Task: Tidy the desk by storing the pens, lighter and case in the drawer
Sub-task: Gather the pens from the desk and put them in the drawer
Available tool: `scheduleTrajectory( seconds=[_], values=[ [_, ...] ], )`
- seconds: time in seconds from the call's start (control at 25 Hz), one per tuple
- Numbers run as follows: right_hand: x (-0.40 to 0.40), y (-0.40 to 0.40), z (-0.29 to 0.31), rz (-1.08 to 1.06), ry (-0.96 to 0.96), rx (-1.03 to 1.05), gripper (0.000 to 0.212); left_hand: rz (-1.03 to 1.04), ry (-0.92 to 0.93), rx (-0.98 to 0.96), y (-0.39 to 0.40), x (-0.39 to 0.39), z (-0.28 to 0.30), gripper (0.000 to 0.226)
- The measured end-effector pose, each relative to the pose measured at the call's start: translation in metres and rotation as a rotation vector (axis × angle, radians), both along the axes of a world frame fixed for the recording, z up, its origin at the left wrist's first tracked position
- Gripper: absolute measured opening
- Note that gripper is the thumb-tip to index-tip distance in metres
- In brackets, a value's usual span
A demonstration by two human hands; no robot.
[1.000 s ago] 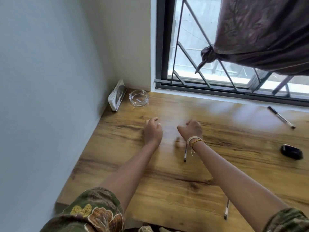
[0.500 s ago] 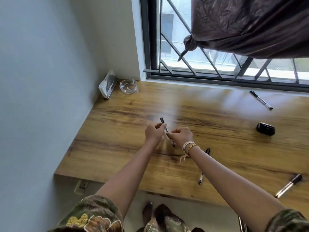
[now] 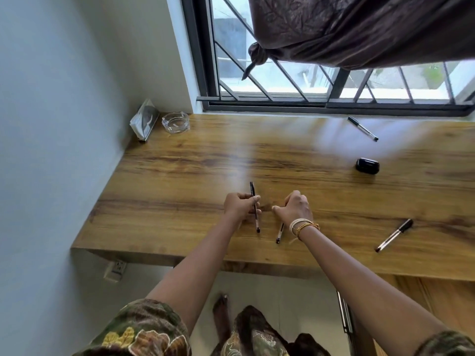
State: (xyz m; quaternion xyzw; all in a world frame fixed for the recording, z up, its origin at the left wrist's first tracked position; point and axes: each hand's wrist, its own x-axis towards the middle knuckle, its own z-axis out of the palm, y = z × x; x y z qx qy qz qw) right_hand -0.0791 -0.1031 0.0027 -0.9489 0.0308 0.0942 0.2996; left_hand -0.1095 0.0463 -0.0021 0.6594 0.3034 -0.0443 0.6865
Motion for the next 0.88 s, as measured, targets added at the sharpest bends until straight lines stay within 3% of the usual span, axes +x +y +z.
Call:
scheduleTrajectory(
  seconds=[0.16, 0.24, 0.36, 0.6, 0.68, 0.88],
  values=[
    [-0.004, -0.005, -0.001, -0.022, -0.024, -0.013, 0.031, -0.031, 0.026, -0.003, -0.015, -0.009, -0.001, 0.026],
    [-0.002, -0.005, 0.0, -0.09, 0.048, 0.146, 0.027, -0.069, 0.038, -0.015, -0.021, -0.01, -0.001, 0.027],
    [0.0, -0.006, 0.003, -0.245, 0.248, 0.573, 0.02, -0.153, 0.017, -0.057, -0.031, -0.016, 0.003, 0.025],
    [-0.005, -0.026, 0.013, -0.233, 0.345, 0.774, 0.013, -0.212, -0.029, -0.136, -0.046, -0.015, 0.008, 0.017],
    [-0.006, -0.041, 0.014, -0.258, 0.304, 0.703, 0.013, -0.212, 0.0, -0.157, -0.056, -0.013, 0.009, 0.023],
    [-0.01, -0.095, -0.003, -0.255, -0.161, 0.166, 0.007, -0.257, 0.044, -0.198, -0.092, -0.003, 0.012, 0.03]
  ],
)
